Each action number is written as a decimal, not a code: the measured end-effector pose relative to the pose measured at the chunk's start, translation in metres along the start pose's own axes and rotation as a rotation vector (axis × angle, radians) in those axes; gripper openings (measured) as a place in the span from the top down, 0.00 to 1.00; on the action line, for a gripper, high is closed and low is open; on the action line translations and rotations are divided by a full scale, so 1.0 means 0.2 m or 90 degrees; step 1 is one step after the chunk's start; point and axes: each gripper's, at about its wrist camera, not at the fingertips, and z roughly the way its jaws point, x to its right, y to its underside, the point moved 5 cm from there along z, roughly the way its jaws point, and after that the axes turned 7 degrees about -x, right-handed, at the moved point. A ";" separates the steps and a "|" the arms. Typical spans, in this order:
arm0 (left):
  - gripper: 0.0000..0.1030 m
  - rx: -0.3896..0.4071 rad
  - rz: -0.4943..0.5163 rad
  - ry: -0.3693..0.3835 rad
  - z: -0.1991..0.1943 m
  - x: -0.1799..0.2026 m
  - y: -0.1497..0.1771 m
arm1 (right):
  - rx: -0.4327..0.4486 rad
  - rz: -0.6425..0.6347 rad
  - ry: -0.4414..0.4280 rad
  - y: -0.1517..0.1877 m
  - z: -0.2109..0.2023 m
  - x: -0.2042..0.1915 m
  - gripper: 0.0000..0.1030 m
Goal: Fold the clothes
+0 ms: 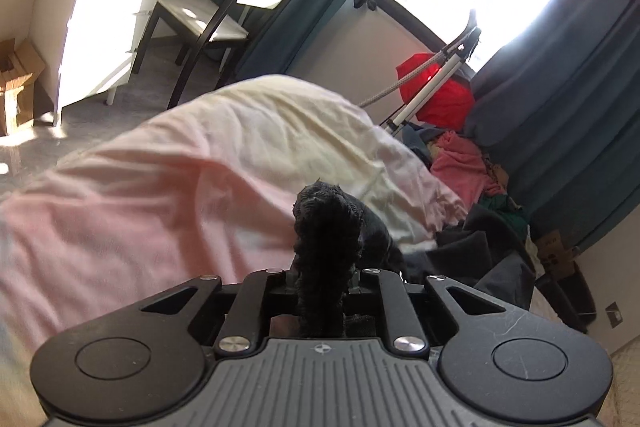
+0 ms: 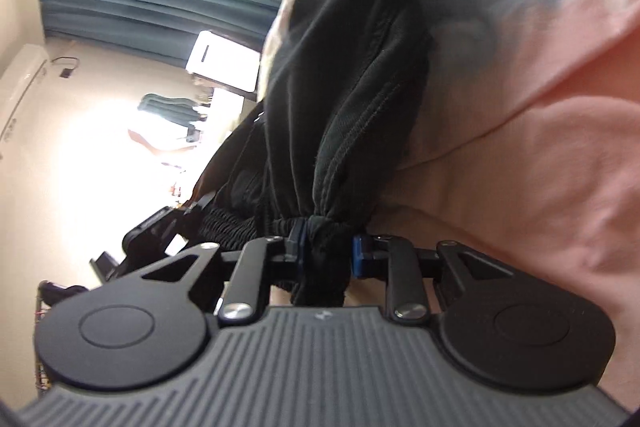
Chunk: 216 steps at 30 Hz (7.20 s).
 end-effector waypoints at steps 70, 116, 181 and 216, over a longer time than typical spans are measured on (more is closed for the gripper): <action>0.03 0.131 0.399 -0.032 -0.25 0.70 1.13 | 0.276 -0.599 0.329 -0.10 -0.24 -0.52 0.19; 0.21 0.028 0.466 -0.084 1.41 1.78 0.30 | 0.274 -0.327 0.475 -0.65 -0.23 0.08 0.19; 0.96 -0.095 0.362 0.237 0.42 1.05 1.56 | 0.427 -0.230 0.481 -1.60 -0.25 0.08 0.86; 0.19 -0.068 -0.232 0.168 0.00 0.31 1.01 | 0.423 0.288 0.267 -1.01 -0.99 0.79 0.43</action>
